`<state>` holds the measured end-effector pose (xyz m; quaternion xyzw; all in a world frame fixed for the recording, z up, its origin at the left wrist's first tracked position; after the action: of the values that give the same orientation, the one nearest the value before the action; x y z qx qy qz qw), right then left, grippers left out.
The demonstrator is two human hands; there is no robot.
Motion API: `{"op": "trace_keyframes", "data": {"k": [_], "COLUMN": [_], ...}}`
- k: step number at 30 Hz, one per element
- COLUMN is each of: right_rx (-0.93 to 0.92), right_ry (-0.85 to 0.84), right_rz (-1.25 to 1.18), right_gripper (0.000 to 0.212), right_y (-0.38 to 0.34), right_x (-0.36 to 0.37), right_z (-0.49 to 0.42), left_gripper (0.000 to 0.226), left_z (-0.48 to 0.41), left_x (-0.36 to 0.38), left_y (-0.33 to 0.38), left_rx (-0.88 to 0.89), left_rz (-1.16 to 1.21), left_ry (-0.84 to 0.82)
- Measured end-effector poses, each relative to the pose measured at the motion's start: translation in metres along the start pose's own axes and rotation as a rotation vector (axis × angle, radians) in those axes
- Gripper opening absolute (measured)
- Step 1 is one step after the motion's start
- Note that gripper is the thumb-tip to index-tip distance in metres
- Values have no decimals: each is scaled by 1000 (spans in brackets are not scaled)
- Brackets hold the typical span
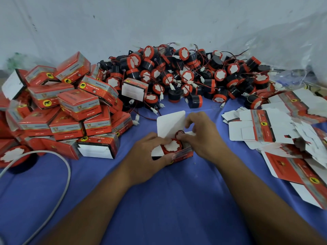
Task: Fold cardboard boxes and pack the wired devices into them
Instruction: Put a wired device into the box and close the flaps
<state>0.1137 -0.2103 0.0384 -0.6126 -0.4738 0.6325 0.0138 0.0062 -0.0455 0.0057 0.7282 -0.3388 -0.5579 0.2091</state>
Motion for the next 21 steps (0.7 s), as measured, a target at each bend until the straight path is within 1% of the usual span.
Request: {"op": "trace_keyframes", "data": {"k": [2, 3, 5, 9, 11, 13, 15, 16, 19, 21], "right_rx": [-94, -121, -141, -90, -22, 60, 110, 129, 198, 243], "right_ry": [-11, -3, -5, -151, -207, -217, -189, -180, -187, -149], "right_rz": [13, 26, 92, 190, 244, 338, 352, 286, -119, -253], "right_gripper": [10, 4, 8, 11, 13, 15, 14, 13, 9, 8], "right_y": [-1, -1, -3, -7, -10, -13, -14, -13, -2, 4], "right_x": [0, -1, -5, -14, -14, -12, -10, -10, -12, -13], "right_z": [0, 0, -1, 0, 0, -2, -3, -3, -2, 0], "left_gripper": [44, 44, 43, 51, 55, 55, 54, 57, 70, 74], "left_z": [0, -1, -1, -1, -1, 0, -1, -1, -2, -4], "left_x": [-1, -1, -2, -2, -2, -3, -4, -5, -6, -4], "left_y": [0, -1, -1, -2, -2, -1, 1, 3, 8, 10], "left_rx": [-6, -9, -9, -13, -18, 4, 20, 22, 63, 92], "left_rz": [-6, -11, -26, -38, -39, -54, -74, -59, -13, -29], "left_ry": [0, -1, -5, -26, -19, 46, 141, 190, 342, 384]}}
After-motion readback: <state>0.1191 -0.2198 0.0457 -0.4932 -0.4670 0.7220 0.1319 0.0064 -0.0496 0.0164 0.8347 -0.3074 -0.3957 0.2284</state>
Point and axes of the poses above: each hand's wrist, its own z-axis away from the middle knuckle, its own x-axis out of the palm, y = z × x, the point moved 2 cm from there along -z, towards the middle knuckle, and after that the axes turned 9 degrees about -y, right-handed, at the moved point
